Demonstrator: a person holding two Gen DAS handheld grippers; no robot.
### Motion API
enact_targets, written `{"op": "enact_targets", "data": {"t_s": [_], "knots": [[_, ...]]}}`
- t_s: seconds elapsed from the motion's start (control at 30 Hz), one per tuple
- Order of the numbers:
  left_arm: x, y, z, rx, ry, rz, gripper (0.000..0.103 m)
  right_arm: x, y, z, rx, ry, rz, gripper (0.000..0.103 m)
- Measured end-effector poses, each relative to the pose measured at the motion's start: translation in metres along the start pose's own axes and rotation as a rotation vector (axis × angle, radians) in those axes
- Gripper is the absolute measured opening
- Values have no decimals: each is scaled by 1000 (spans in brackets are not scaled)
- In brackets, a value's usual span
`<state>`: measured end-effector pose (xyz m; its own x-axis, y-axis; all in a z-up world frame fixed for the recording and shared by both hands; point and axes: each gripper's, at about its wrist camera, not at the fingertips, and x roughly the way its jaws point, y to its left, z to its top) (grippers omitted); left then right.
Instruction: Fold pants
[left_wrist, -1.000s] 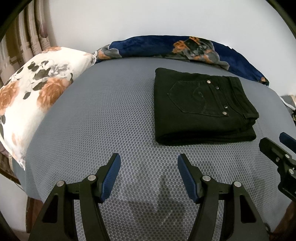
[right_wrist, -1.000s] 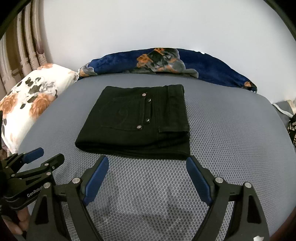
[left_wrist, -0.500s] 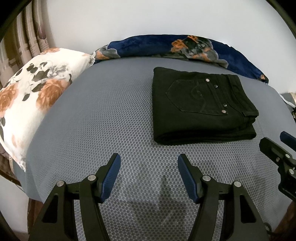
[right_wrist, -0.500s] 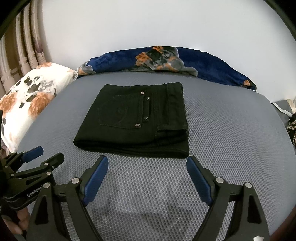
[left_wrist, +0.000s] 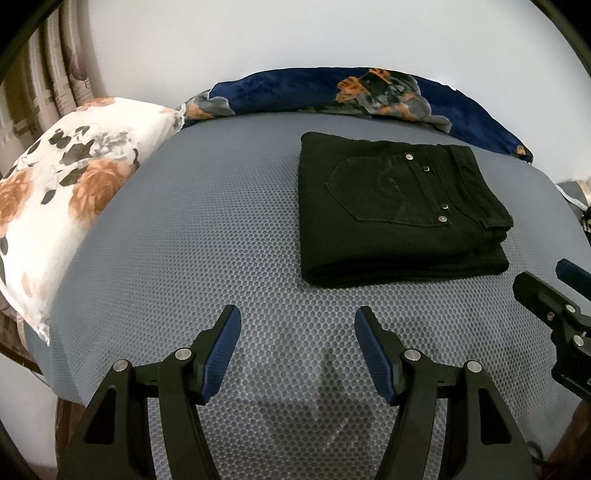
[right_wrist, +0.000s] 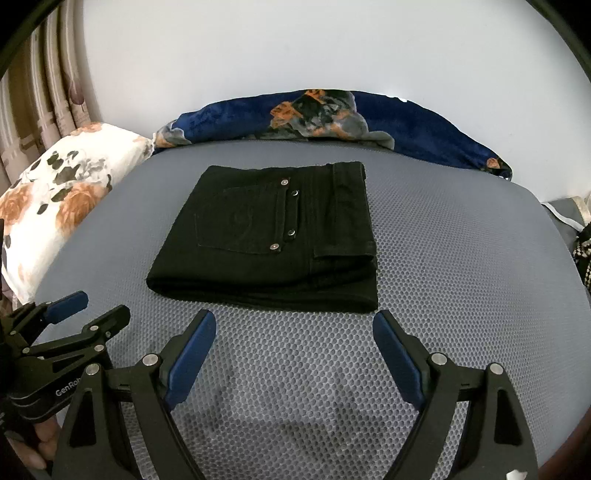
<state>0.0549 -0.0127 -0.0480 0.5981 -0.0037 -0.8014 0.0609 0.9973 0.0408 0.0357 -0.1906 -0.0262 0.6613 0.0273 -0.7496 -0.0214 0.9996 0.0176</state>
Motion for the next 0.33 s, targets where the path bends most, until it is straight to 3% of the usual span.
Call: {"op": "enact_targets", "data": {"t_s": [0.33], "knots": [[2,-1,0,6,3,-4,65,1,-1,-1,3,4,-1,85]]}}
